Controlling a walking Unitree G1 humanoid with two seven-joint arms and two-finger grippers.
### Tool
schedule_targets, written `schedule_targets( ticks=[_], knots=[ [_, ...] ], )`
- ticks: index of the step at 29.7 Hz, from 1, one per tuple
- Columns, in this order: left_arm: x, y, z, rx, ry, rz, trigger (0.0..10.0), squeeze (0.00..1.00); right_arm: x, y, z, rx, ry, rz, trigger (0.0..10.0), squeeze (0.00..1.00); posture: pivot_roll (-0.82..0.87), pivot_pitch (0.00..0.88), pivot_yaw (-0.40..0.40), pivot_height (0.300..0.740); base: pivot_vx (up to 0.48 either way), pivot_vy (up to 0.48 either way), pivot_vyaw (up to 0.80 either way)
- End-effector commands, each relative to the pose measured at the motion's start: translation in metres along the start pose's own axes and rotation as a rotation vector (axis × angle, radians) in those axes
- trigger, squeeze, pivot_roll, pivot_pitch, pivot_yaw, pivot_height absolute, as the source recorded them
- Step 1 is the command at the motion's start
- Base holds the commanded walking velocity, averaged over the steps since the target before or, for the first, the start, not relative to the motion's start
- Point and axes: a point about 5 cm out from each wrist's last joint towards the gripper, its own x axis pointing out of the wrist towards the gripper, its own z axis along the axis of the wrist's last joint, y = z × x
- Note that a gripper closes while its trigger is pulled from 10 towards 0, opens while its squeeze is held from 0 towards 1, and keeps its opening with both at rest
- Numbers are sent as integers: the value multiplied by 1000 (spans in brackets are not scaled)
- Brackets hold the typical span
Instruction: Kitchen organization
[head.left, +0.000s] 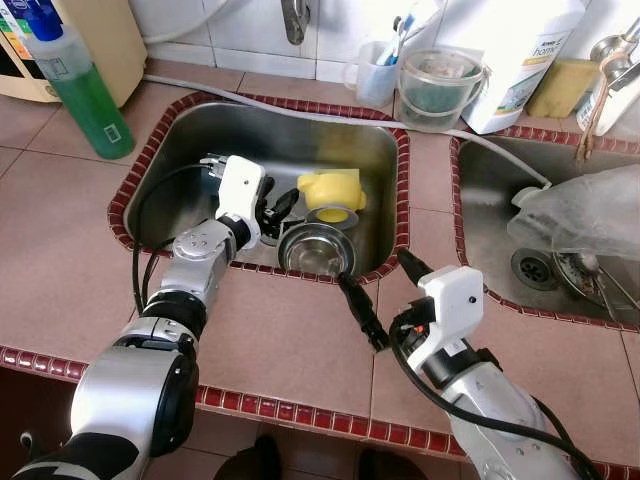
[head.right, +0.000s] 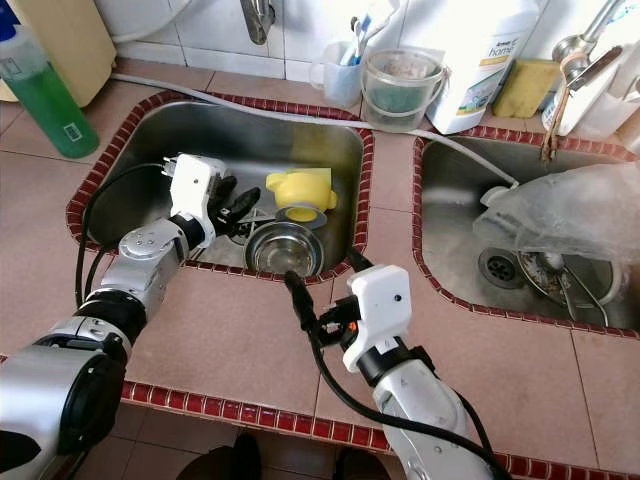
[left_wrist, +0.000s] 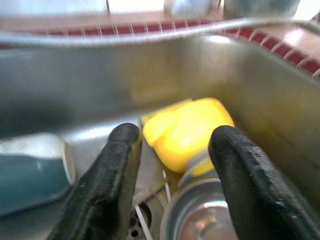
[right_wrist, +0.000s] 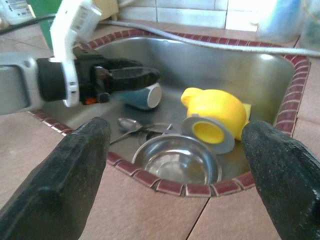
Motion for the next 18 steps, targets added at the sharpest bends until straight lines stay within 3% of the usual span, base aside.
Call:
schedule_targets(
  ticks=[1, 2, 9, 13, 18],
  knots=[
    [-7, 2, -5, -22, -30, 4, 10000, 337, 2, -9, -8, -8, 1, -64, 10000, 0, -204, 163, 46, 740, 0, 0, 0],
    [-9, 2, -6, -28, -44, 8, 10000, 0, 4, -12, -10, -14, -3, -83, 10000, 0, -201, 160, 49, 740, 0, 0, 0],
    [-21, 4, -16, -104, -92, 79, 10000, 0, 19, -23, -21, -17, -37, -148, 10000, 0, -161, 89, 50, 740, 0, 0, 0],
    [-27, 5, -17, -144, -129, 153, 10000, 0, 36, -28, -22, -8, -78, -166, 10000, 0, -147, 46, 42, 740, 0, 0, 0],
    [-39, 4, -14, -183, -226, 212, 10000, 0, 52, -29, -25, -21, -106, -143, 10000, 0, -145, 0, 33, 740, 0, 0, 0]
  ],
)
